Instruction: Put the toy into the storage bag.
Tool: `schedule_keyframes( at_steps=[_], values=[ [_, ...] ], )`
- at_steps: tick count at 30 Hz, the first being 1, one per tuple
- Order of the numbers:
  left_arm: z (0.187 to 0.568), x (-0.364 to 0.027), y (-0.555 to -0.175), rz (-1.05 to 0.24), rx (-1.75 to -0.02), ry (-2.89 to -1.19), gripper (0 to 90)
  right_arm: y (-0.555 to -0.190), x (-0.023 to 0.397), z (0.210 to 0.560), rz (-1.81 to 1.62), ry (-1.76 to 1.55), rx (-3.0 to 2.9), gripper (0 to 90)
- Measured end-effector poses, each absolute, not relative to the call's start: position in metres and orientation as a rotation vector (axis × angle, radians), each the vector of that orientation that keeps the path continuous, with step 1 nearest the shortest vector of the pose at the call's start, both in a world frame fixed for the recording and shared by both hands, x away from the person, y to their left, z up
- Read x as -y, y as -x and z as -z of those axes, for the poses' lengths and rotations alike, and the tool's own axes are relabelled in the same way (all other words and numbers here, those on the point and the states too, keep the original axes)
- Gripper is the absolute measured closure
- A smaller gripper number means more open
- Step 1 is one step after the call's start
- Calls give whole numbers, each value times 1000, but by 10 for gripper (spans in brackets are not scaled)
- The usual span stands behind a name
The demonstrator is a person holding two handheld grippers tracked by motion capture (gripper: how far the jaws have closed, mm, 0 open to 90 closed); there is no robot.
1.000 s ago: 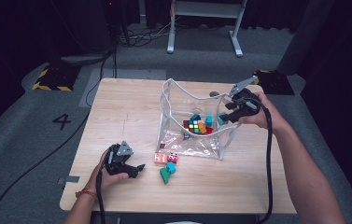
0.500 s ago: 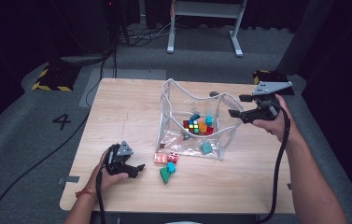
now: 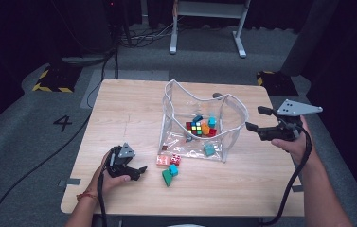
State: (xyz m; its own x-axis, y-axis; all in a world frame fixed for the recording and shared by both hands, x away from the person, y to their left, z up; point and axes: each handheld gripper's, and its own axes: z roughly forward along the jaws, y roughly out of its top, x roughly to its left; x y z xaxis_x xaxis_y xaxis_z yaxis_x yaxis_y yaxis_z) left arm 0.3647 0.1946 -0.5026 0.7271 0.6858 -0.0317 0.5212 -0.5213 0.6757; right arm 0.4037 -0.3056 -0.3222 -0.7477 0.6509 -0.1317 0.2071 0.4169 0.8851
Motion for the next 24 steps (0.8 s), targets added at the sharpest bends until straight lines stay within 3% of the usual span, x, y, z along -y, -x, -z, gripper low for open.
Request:
schedule_keyframes(
  at_steps=[15,24],
  values=[
    [503,-194,-365,-312,-909,-2243,132,-369,308,380,-1292,-756,-2256,250],
    [503,-195,-365,-314,-909,-2246,133,-355,288,410,-1308,-742,-2338,272]
  ],
)
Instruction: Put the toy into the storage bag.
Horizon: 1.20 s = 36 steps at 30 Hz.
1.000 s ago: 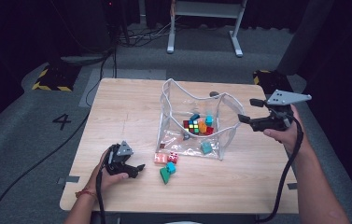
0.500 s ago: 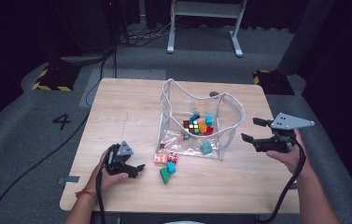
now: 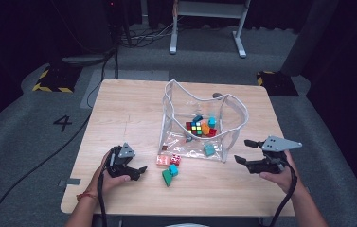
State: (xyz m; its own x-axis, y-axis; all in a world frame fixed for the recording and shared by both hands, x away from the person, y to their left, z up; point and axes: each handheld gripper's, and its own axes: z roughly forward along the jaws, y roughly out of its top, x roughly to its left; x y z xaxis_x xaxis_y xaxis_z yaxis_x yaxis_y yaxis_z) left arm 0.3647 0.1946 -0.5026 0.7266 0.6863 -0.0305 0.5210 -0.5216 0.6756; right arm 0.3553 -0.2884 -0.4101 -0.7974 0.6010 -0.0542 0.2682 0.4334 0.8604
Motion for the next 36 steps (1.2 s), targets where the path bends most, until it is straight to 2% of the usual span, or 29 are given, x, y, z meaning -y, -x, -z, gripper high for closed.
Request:
schedule_keyframes(
  at_steps=[17,30,36],
  values=[
    [503,-195,-365,-315,-909,-2244,132,-342,241,451,-1391,-603,-2533,297],
    [503,-195,-365,-314,-910,-2245,132,-353,175,467,-1284,-395,-2666,316],
    [503,-195,-365,-313,-909,-2244,132,-357,147,470,-1260,-258,-2682,359]
  ],
)
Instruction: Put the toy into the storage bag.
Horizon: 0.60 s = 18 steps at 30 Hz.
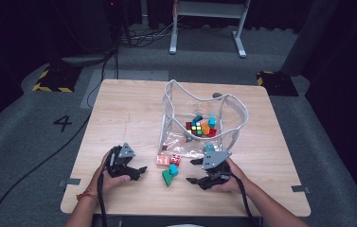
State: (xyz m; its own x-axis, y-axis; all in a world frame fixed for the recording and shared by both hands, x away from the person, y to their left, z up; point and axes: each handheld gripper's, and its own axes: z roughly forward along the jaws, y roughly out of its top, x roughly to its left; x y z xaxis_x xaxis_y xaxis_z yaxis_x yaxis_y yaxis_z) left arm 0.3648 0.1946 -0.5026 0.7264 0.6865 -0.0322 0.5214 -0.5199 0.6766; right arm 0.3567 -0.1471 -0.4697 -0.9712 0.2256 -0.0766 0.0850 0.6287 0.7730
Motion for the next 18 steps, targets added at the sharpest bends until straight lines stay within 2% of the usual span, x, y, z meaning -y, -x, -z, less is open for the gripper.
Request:
schedule_keyframes(
  at_steps=[5,18],
  values=[
    [503,-195,-365,-314,-912,-2245,132,-362,131,471,-1238,-155,-2695,400],
    [503,-195,-365,-313,-910,-2245,132,-371,102,473,-1226,-105,-2761,409]
  ],
)
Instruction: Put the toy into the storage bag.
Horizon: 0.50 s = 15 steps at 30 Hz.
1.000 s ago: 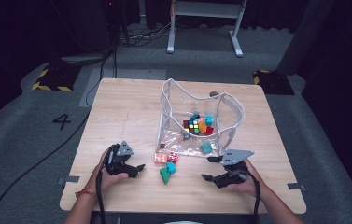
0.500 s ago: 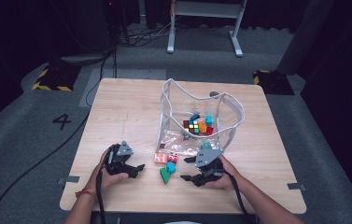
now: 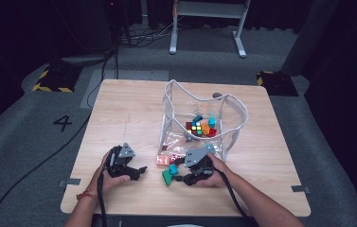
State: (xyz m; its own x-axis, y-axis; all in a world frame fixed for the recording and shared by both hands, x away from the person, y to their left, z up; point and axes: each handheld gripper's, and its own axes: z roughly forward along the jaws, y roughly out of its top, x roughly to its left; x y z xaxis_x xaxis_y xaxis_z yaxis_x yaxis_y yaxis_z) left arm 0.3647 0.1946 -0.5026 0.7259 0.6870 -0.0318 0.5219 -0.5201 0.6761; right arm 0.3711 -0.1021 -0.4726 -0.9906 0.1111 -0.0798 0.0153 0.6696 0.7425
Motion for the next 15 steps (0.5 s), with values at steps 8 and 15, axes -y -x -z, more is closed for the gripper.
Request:
schedule_keyframes(
  at_steps=[8,15],
  values=[
    [503,-195,-365,-313,-909,-2243,132,-379,94,479,-1225,-81,-2758,423],
    [503,-195,-365,-313,-909,-2244,133,-383,89,484,-1195,-29,-2787,480]
  ],
)
